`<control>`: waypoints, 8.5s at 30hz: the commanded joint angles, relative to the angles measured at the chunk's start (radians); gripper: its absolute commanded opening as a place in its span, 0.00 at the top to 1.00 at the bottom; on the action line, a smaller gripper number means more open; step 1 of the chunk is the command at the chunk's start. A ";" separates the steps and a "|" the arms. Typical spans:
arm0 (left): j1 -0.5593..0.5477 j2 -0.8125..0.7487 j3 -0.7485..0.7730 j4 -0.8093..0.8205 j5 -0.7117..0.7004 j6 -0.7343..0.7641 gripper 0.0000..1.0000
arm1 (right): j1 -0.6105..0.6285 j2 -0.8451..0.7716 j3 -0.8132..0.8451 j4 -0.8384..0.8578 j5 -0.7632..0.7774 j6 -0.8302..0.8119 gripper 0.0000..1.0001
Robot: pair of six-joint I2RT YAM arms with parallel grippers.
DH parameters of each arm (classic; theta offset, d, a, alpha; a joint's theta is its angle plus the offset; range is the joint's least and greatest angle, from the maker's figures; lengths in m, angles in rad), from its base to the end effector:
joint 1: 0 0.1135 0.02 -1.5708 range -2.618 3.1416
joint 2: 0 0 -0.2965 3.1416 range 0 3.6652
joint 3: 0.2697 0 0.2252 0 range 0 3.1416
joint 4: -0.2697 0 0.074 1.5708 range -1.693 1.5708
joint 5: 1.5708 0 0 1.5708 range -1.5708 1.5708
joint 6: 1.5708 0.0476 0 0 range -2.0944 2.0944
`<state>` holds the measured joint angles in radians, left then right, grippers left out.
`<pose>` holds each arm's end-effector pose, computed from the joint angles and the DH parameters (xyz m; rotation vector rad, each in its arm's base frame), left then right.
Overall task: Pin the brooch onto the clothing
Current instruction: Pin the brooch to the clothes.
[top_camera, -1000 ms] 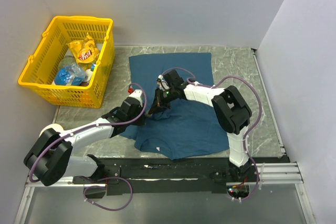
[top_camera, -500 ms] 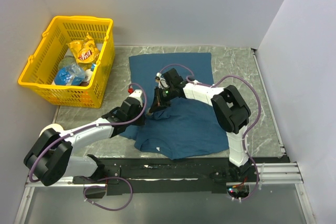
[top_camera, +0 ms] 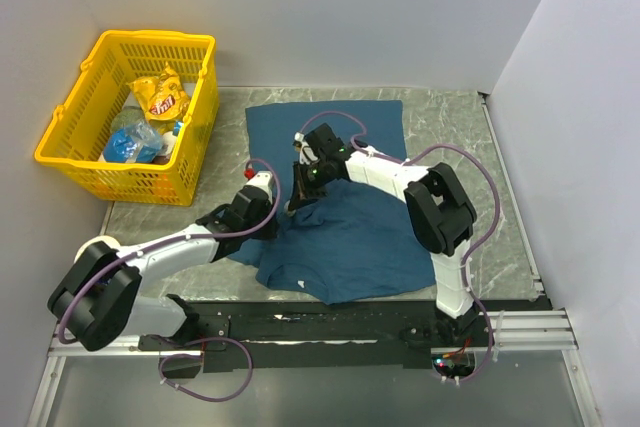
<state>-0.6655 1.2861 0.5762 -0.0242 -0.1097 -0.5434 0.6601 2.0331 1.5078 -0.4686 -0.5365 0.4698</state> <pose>0.1845 -0.1382 0.2208 0.0861 2.3487 -0.4875 0.3270 0.2846 0.2256 -0.4827 2.7059 1.0712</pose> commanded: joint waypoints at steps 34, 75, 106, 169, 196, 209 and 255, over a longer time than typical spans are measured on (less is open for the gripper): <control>-0.005 0.044 0.034 -0.034 -0.028 -0.004 0.99 | 0.159 0.088 0.482 -0.455 0.444 -0.137 1.00; -0.158 -0.082 0.201 0.069 -0.223 0.269 0.32 | 0.070 -0.091 0.355 -0.409 0.434 0.173 1.00; -0.198 0.148 0.311 0.110 -0.450 0.335 0.99 | 0.046 -0.139 0.321 -0.366 0.241 0.122 1.00; 0.010 -0.149 -0.124 0.267 -0.022 0.171 0.99 | 0.075 -0.200 -0.271 0.381 0.098 -0.272 0.46; 0.010 -0.073 -0.084 0.300 0.028 0.158 0.99 | 0.075 -0.163 -0.281 0.452 0.013 -0.300 1.00; 0.029 -0.126 -0.139 0.425 0.102 0.083 0.99 | 0.058 -0.175 -0.302 0.462 0.023 -0.264 1.00; 0.098 -0.103 -0.136 0.418 0.149 0.074 0.99 | 0.001 -0.225 -0.359 0.584 -0.146 -0.177 1.00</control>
<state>-0.5686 1.1942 0.4099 0.3187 -0.0139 -0.4564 0.6666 1.8317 1.1393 0.0677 -0.6628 0.2890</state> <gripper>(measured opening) 0.058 0.009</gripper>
